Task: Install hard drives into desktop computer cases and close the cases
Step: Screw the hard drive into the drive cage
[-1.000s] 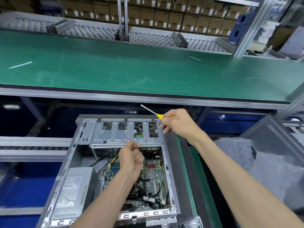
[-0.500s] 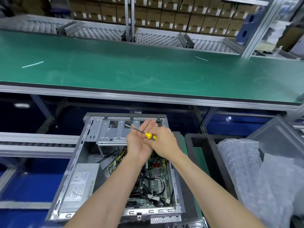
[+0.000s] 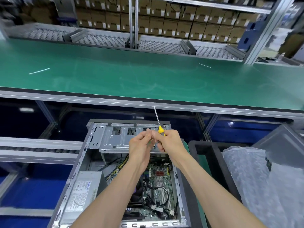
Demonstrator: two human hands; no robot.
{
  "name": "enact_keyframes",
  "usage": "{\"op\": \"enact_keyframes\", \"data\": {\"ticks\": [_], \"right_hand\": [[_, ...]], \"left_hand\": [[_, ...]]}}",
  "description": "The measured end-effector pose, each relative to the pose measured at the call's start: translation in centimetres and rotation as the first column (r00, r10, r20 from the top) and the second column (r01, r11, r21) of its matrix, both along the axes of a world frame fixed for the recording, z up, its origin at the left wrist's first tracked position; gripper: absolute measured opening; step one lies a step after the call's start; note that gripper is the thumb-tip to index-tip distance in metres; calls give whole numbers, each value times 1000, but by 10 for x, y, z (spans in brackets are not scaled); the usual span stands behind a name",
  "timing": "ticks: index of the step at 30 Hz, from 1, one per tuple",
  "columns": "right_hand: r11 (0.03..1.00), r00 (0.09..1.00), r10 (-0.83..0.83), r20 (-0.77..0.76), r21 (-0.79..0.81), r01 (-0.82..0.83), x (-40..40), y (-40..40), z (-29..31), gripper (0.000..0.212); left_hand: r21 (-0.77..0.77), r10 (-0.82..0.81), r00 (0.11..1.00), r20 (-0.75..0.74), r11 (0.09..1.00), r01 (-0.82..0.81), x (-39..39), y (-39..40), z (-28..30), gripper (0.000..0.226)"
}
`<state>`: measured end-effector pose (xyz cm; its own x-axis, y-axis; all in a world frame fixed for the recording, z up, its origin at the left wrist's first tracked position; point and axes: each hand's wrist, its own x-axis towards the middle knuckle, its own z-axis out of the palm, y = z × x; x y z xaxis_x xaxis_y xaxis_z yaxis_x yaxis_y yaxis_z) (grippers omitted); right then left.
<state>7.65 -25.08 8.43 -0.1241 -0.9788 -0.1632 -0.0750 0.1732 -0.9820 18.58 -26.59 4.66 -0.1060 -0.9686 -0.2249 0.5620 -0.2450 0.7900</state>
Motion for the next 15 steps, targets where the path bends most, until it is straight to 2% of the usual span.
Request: {"op": "enact_keyframes", "data": {"ticks": [3,6,11,15], "right_hand": [[999,993,48,-110,-18,-50,1,-1,-1,45],[993,965,96,-243,-43,-109,-3,2,-4,41],[991,950,97,-298,-65,-121,-10,3,-7,37],[990,936,106,-334,-48,-129,-14,0,-5,42]], "left_hand": [[23,57,998,5,998,-57,6,-10,2,24],[78,141,987,-70,988,-136,18,-27,7,18],[57,113,984,-138,993,-106,31,-38,9,13],[37,113,983,-146,993,-108,36,-39,7,23]]}}
